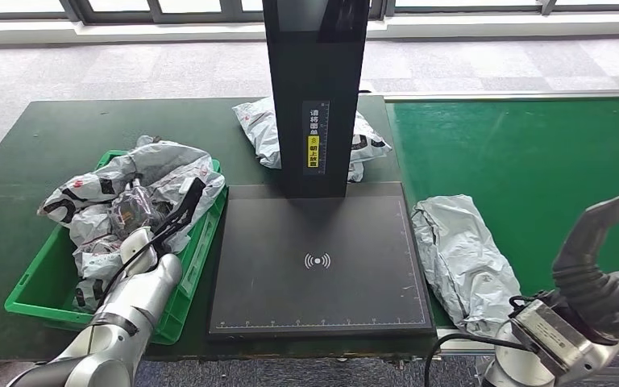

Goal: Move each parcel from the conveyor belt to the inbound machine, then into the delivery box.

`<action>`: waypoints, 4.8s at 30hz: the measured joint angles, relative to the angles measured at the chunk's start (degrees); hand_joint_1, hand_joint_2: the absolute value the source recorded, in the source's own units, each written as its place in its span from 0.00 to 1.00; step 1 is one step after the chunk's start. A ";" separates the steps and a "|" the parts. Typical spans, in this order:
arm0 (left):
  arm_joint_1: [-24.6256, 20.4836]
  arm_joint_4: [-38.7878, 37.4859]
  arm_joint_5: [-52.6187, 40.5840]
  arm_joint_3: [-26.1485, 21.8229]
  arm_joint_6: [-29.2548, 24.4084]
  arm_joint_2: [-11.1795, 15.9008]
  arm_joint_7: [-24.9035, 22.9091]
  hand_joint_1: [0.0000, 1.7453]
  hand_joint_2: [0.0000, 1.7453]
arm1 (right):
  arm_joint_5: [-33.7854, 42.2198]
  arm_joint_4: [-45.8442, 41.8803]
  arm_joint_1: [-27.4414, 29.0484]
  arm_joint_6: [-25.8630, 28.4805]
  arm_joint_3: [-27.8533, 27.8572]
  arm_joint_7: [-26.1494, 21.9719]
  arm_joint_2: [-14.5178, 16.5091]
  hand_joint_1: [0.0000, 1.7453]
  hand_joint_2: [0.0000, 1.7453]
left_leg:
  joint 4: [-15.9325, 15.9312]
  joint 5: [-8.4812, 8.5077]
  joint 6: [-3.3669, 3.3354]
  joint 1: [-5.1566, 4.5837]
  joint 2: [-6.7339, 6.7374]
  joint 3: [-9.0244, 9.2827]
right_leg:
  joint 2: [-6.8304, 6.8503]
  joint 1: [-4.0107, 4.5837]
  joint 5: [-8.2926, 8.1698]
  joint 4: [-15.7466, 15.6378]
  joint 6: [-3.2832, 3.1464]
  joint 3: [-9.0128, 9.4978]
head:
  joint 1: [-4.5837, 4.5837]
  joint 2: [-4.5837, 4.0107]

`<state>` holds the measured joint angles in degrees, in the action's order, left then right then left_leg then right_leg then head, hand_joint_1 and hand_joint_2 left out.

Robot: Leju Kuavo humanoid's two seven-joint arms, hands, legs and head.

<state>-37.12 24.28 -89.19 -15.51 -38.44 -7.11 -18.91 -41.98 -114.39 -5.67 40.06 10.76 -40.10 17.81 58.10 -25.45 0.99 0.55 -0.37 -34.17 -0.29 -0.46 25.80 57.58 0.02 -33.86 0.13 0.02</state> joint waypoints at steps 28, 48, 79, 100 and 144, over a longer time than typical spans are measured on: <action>21.44 45.96 1.23 1.25 -1.69 -11.27 10.78 0.00 0.00 | 0.48 -0.86 0.95 0.02 4.45 0.01 -0.02 0.00 1.00 | 0.00 -0.07 -0.05 0.00 0.07 -0.05 | -0.06 0.02 0.03 -0.02 0.02 -0.11 | 0.00 0.00; 22.85 55.96 -0.06 2.81 -1.69 -11.31 12.58 0.00 0.75 | 1.47 -0.88 1.18 0.02 5.77 0.01 -0.07 0.00 1.00 | 0.00 -0.06 -0.03 0.00 0.05 -0.08 | -0.03 0.01 0.03 -0.02 0.02 -0.12 | -0.01 0.00; 18.23 40.99 -0.75 15.03 0.99 -1.30 -4.56 0.00 1.00 | 1.05 -0.84 1.18 0.00 5.79 0.01 -0.07 0.00 1.00 | 0.00 -0.02 0.01 0.00 0.08 -0.08 | -0.07 0.01 0.01 0.00 -0.01 -0.16 | 0.00 0.00; 23.96 67.50 12.61 3.76 -1.74 -9.75 24.86 0.00 1.00 | 0.85 -0.17 1.35 0.00 7.26 0.02 -0.07 0.00 1.00 | 0.00 -0.09 -0.03 0.00 0.09 -0.19 | -0.06 0.01 0.06 0.00 0.00 -0.25 | 0.00 0.00; 10.33 61.77 5.71 -9.03 -1.53 -11.18 24.71 0.00 1.00 | -1.62 11.52 -0.43 -0.05 14.15 -0.11 0.04 0.00 1.00 | -0.05 0.22 0.03 0.04 -0.34 -0.24 | 0.36 0.06 -0.13 0.01 -0.09 -0.09 | -0.01 0.00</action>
<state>-26.79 86.06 -83.48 -24.54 -39.96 -18.28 5.80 -43.60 -102.88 -6.10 40.01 24.92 -40.21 17.86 58.05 -25.23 1.02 0.60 -0.70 -34.42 0.06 -0.40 25.67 57.59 -0.06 -33.95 0.13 0.02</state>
